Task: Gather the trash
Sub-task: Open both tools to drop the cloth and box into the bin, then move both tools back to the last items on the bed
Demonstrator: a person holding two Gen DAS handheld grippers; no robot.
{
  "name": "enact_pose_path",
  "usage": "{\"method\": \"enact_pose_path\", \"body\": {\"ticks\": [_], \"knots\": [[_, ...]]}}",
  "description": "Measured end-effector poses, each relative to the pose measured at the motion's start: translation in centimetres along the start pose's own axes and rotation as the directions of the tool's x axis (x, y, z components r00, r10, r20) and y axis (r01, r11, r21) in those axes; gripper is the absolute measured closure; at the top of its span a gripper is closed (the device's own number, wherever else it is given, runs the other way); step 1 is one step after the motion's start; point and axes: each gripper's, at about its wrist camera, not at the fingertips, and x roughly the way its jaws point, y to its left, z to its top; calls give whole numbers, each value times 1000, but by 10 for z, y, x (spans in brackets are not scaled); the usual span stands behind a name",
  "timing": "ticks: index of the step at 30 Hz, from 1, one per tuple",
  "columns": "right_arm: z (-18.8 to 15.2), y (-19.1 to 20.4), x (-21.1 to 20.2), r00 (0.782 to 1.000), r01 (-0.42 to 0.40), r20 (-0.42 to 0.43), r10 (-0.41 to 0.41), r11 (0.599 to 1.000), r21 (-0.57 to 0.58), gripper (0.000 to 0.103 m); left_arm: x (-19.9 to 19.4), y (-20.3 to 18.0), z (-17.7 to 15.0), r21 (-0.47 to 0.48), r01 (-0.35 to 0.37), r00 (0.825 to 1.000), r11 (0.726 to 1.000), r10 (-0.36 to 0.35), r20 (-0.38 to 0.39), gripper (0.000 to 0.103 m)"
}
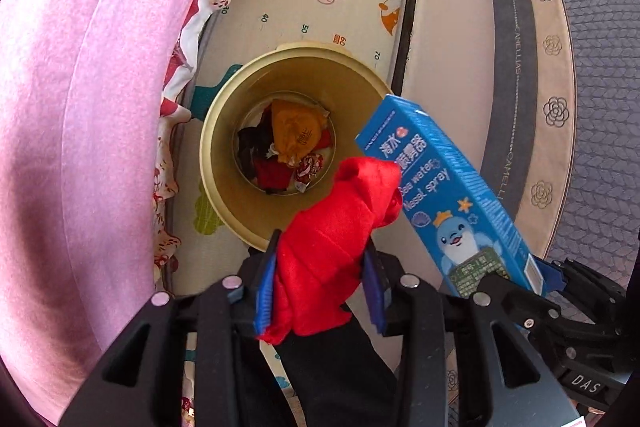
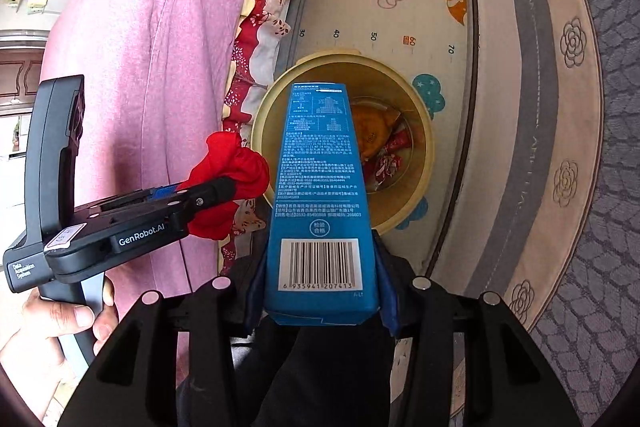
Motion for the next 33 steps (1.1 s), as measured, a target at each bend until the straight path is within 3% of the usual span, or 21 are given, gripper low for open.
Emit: {"method": "enact_pose_path", "body": {"ticks": [1, 2, 4, 10, 17, 26, 33], "knots": [[3, -1, 0, 1000, -5, 6, 5, 1000, 5, 57, 2, 0, 3, -9, 17, 1000, 1000, -17, -5, 55], [5, -2, 0, 1000, -13, 5, 13, 1000, 10, 46, 2, 2, 4, -19, 33, 999, 999, -33, -12, 36], [8, -3, -2, 1000, -7, 19, 7, 1000, 12, 38, 1, 4, 8, -37, 20, 1000, 999, -20, 0, 21], [11, -5, 2, 999, 32, -15, -32, 999, 3, 40, 11, 5, 13, -44, -1, 999, 999, -2, -48, 21], [10, 2, 4, 999, 41, -28, -41, 999, 0, 43, 3, 13, 5, -47, 8, 999, 999, -10, -36, 21], [12, 43, -10, 999, 47, 16, -46, 997, -63, 44, -34, 28, -3, -37, 15, 999, 999, -13, 49, 21], [10, 101, -19, 999, 41, 38, -35, 985, -166, 45, -84, 75, -31, -115, 33, 989, 993, -15, 148, 21]]}}
